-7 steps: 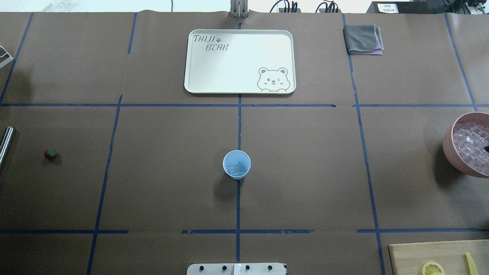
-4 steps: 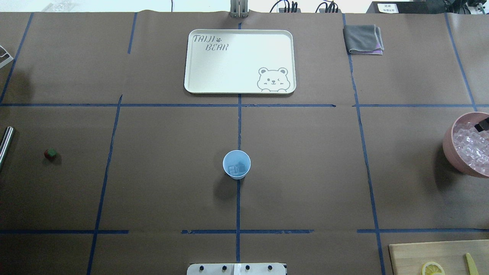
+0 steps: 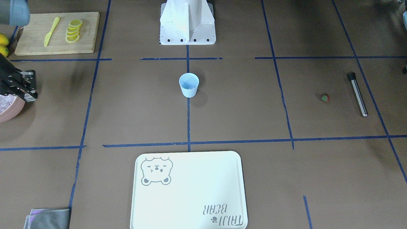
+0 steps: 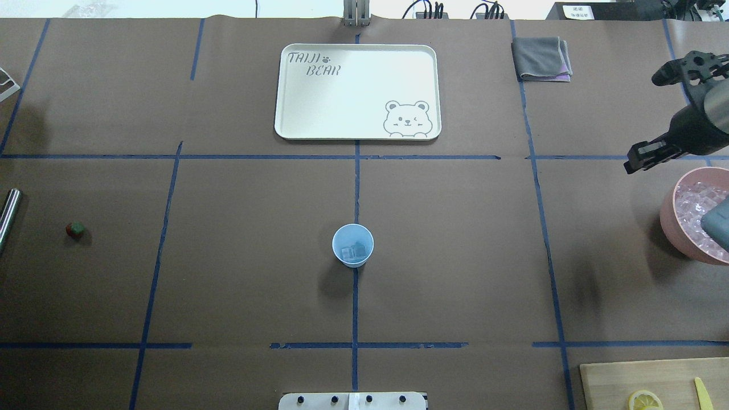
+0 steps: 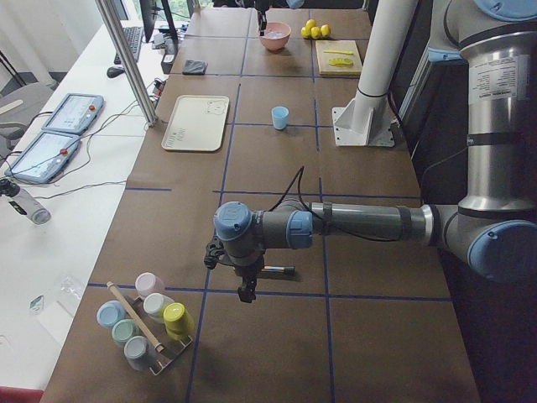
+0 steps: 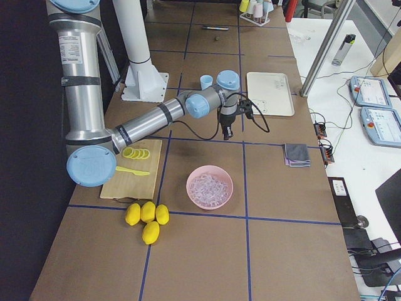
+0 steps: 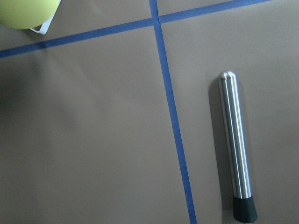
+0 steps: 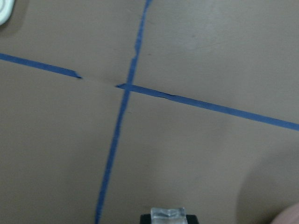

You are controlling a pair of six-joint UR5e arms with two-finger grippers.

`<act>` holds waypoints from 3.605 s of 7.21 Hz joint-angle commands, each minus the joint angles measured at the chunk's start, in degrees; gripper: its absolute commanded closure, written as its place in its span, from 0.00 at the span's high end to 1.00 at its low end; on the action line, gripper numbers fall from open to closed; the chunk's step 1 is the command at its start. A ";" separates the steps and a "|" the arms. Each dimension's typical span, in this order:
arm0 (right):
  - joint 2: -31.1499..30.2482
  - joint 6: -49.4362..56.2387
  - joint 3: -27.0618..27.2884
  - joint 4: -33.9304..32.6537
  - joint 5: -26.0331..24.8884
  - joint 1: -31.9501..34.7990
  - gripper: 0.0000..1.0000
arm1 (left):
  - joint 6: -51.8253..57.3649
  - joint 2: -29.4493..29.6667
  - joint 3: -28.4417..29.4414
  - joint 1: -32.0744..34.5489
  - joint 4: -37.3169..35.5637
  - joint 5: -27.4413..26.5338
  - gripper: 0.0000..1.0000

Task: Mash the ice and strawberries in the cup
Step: 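Carry the ice with the right gripper over the light-blue cup, then open the right gripper to drop the ice into the cup, then withdraw the right gripper back toward the pink bowl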

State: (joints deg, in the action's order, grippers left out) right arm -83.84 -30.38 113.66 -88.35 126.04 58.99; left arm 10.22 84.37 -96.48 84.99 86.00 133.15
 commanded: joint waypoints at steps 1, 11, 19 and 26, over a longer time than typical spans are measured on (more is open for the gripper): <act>8.65 -14.74 -0.63 -0.33 -5.07 -11.82 0.05 | 0.06 0.09 -0.46 0.00 1.35 0.00 1.00; 40.51 -45.03 -16.19 -10.08 -24.97 -35.96 0.10 | -0.29 1.15 -0.20 0.09 1.36 0.09 1.00; 40.24 -44.51 -16.54 -10.17 -25.67 -36.50 0.98 | -0.55 1.24 -0.46 0.00 1.45 -0.09 1.00; 34.04 -29.44 -15.58 -10.44 -9.28 -16.59 0.99 | -0.73 2.46 -0.90 -0.09 1.36 -0.53 1.00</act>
State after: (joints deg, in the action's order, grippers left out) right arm -46.54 -65.34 97.48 -98.81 111.61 37.07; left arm 9.81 86.57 -97.32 84.92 87.25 132.43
